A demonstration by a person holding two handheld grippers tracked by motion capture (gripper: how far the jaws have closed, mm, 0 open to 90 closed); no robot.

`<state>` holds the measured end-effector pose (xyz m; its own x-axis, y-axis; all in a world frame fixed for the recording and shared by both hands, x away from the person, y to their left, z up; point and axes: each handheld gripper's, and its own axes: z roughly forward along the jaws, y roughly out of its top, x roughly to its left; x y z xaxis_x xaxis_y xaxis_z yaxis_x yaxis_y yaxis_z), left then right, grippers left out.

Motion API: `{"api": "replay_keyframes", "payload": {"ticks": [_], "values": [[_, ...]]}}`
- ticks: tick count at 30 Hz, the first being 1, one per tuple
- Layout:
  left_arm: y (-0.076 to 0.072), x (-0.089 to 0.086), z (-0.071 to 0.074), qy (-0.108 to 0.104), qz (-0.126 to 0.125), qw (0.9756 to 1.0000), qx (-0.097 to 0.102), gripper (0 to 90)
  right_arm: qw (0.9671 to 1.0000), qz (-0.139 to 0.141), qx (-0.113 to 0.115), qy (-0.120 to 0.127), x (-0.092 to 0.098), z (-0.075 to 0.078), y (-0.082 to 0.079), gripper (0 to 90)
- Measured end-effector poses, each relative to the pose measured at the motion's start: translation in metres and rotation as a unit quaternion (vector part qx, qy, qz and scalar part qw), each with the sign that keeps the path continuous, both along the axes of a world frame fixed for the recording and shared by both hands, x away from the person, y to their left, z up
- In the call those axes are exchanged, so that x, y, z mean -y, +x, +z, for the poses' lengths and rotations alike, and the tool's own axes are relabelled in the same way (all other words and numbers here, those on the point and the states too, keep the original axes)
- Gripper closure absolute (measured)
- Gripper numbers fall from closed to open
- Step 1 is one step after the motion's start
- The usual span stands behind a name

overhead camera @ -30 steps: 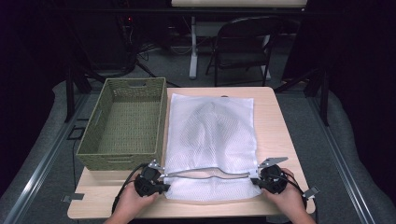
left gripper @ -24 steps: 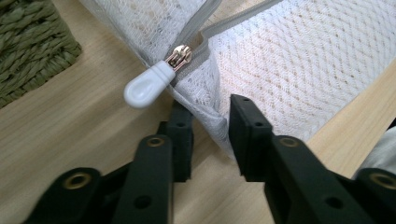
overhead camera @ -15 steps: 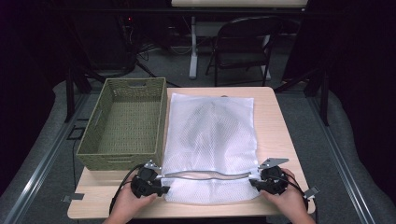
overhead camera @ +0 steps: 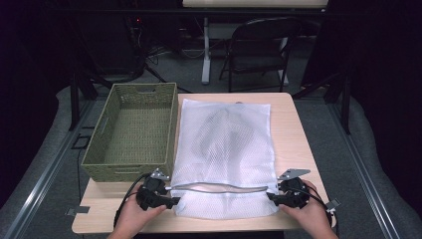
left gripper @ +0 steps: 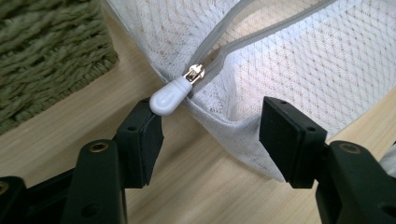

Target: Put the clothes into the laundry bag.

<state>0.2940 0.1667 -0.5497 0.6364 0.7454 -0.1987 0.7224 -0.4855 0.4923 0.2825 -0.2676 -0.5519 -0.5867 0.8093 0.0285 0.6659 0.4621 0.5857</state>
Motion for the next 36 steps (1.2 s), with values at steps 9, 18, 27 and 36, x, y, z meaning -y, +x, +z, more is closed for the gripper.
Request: {"api": "replay_keyframes", "payload": {"ticks": [9, 18, 27, 36], "values": [[-0.001, -0.004, 0.009, -0.005, 0.003, 1.0000, 0.001, 38.8, 0.9999, -0.003, 0.008, -0.006, 0.004, 0.008, -0.002, 45.2], [-0.005, -0.008, 0.028, -0.011, 0.003, 0.9998, 0.018, 38.8, 0.9998, -0.007, 0.016, -0.011, 0.009, 0.025, -0.005, 45.7], [-0.010, -0.012, 0.051, -0.012, 0.001, 0.9990, 0.042, 38.9, 0.9996, -0.001, 0.026, -0.010, 0.007, 0.044, -0.012, 46.2], [-0.006, -0.008, 0.062, -0.025, 0.000, 0.9984, 0.050, 39.4, 0.9985, 0.028, 0.048, -0.002, -0.016, 0.068, -0.016, 49.1]]}}
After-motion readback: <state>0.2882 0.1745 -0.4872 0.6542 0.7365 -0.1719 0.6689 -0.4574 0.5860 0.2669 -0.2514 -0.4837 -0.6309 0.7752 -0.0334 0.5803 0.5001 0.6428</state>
